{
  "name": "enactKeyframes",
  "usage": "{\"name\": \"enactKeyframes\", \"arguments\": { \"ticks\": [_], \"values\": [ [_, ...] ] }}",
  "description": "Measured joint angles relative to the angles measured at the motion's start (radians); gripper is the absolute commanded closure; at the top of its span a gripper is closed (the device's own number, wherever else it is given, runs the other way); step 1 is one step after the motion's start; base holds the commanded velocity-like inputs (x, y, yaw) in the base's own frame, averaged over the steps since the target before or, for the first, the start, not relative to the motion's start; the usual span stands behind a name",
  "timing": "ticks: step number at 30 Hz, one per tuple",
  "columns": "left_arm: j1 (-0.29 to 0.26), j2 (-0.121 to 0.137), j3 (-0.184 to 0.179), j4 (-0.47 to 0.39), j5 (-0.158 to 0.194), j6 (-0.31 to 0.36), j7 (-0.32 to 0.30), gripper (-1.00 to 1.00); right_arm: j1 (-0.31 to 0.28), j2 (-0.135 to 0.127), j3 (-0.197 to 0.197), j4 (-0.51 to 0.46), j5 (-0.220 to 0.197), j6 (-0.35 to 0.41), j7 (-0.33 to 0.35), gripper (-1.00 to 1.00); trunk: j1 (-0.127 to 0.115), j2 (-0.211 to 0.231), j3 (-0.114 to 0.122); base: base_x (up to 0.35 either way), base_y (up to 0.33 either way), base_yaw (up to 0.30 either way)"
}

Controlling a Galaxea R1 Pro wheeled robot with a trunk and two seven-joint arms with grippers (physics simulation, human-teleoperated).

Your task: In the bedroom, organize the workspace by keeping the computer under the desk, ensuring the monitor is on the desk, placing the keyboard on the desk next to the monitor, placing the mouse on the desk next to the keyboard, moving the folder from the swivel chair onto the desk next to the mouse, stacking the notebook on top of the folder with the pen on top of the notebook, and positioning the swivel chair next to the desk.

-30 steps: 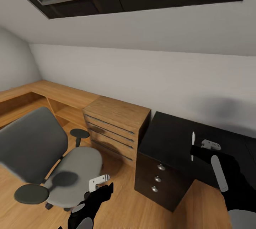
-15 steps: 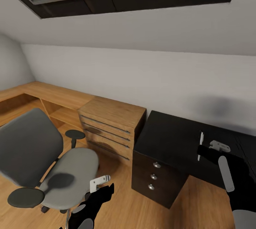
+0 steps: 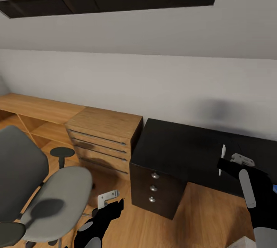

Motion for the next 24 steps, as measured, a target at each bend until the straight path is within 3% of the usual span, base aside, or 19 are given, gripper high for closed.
{"name": "enactKeyframes", "arguments": {
  "ticks": [7,24],
  "values": [
    [0.0,0.0,0.0,0.0,0.0,0.0,0.0,-1.0,0.0,-0.009,-0.003,0.0,0.007,0.0,-0.03,1.0,0.0,0.0,0.0,0.0,0.0,-0.295],
    [0.0,0.001,-0.004,0.0,-0.002,0.0,0.001,-1.0,0.0,-0.122,-0.008,0.047,0.008,-0.001,-0.038,1.0,0.0,0.0,0.0,0.0,0.0,-0.295]
  ]
}}
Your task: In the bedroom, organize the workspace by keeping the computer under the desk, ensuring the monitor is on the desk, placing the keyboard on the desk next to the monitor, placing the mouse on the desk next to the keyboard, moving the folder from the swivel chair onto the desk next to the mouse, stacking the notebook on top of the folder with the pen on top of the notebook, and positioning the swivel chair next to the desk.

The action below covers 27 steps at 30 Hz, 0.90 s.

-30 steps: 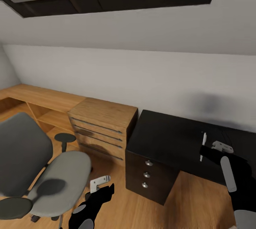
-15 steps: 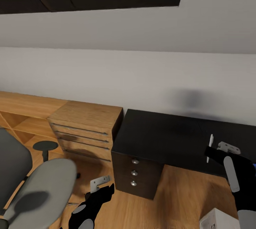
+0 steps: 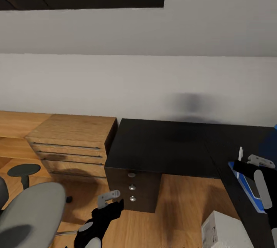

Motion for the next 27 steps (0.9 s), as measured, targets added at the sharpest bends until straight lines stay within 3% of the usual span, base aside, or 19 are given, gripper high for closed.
{"name": "enactKeyframes", "arguments": {
  "ticks": [5,10,18,22,27],
  "values": [
    [0.0,0.0,-0.016,-0.005,0.0,-0.003,0.001,-1.0,0.0,-0.017,0.001,0.033,0.017,0.0,-0.012,1.0,0.0,0.0,0.0,0.0,0.0,-0.295],
    [0.0,0.005,-0.047,-0.013,-0.001,-0.006,0.002,-1.0,0.0,-0.018,0.004,0.055,0.078,-0.001,-0.016,1.0,0.0,0.0,0.0,0.0,0.0,-0.276],
    [0.0,0.008,-0.057,-0.013,-0.001,-0.006,0.003,-1.0,0.0,-0.016,0.01,0.054,0.082,-0.004,-0.01,1.0,0.0,0.0,0.0,0.0,0.0,-0.059],
    [0.0,-0.012,-0.08,-0.035,-0.004,-0.001,0.004,-1.0,-0.008,0.007,0.003,0.043,0.069,-0.001,-0.009,1.0,0.0,0.0,0.0,0.0,0.0,0.0],
    [0.001,-0.007,-0.106,-0.035,-0.004,0.0,0.004,-1.0,-0.008,0.017,0.003,0.045,0.073,0.0,-0.008,1.0,0.0,0.0,0.0,0.0,0.0,0.0]
  ]
}}
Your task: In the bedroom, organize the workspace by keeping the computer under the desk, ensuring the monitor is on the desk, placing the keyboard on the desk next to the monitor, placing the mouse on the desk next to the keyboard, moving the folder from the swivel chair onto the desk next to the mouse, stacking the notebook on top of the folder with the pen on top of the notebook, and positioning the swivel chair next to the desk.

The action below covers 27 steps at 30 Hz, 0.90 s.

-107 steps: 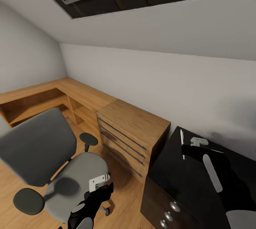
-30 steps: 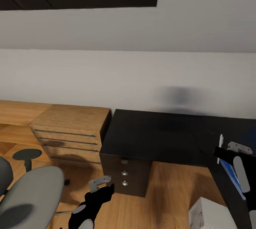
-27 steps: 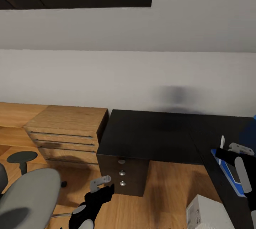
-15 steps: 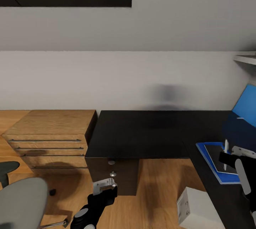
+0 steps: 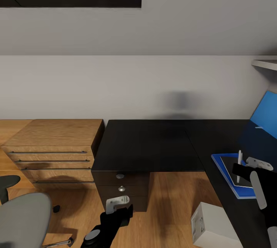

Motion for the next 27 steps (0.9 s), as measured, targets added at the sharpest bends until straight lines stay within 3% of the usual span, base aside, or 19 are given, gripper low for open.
{"name": "enactKeyframes", "arguments": {
  "ticks": [9,17,27],
  "values": [
    [0.001,0.01,-0.045,-0.002,-0.001,0.0,0.0,-1.0,0.0,0.007,0.0,-0.001,0.001,0.002,-0.002,1.0,0.0,0.0,0.0,0.0,0.0,0.0],
    [0.001,0.011,-0.047,-0.002,0.0,0.0,0.0,-1.0,0.0,0.008,0.0,-0.001,0.003,0.0,-0.003,1.0,0.0,0.0,0.0,0.009,-0.007,0.0],
    [0.005,0.011,-0.047,-0.002,0.002,0.0,0.0,-1.0,0.0,0.008,0.0,0.001,0.004,-0.001,-0.004,1.0,0.0,0.0,0.0,0.04,-0.037,-0.243]
  ]
}}
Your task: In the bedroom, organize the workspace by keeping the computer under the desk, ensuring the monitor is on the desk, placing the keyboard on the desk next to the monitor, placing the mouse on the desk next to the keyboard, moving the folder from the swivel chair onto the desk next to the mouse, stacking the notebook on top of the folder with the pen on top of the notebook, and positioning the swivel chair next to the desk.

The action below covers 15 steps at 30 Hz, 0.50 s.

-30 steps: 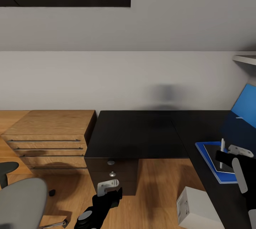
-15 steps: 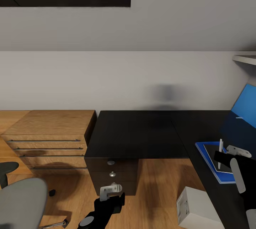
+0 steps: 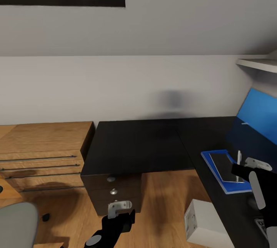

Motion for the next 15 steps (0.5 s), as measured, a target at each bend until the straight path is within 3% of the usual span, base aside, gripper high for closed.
{"name": "enactKeyframes", "arguments": {
  "ticks": [7,15],
  "values": [
    [0.0,0.0,0.0,0.0,0.0,0.0,0.0,-1.0,0.0,0.0,0.0,0.001,0.0,-0.001,0.0,1.0,0.0,0.0,0.0,0.002,-0.002,-0.236],
    [0.0,0.0,-0.001,0.0,0.0,0.0,0.0,-1.0,0.0,0.002,0.001,0.002,0.001,0.0,0.001,1.0,0.0,0.0,0.0,0.0,0.0,-0.048]
  ]
}}
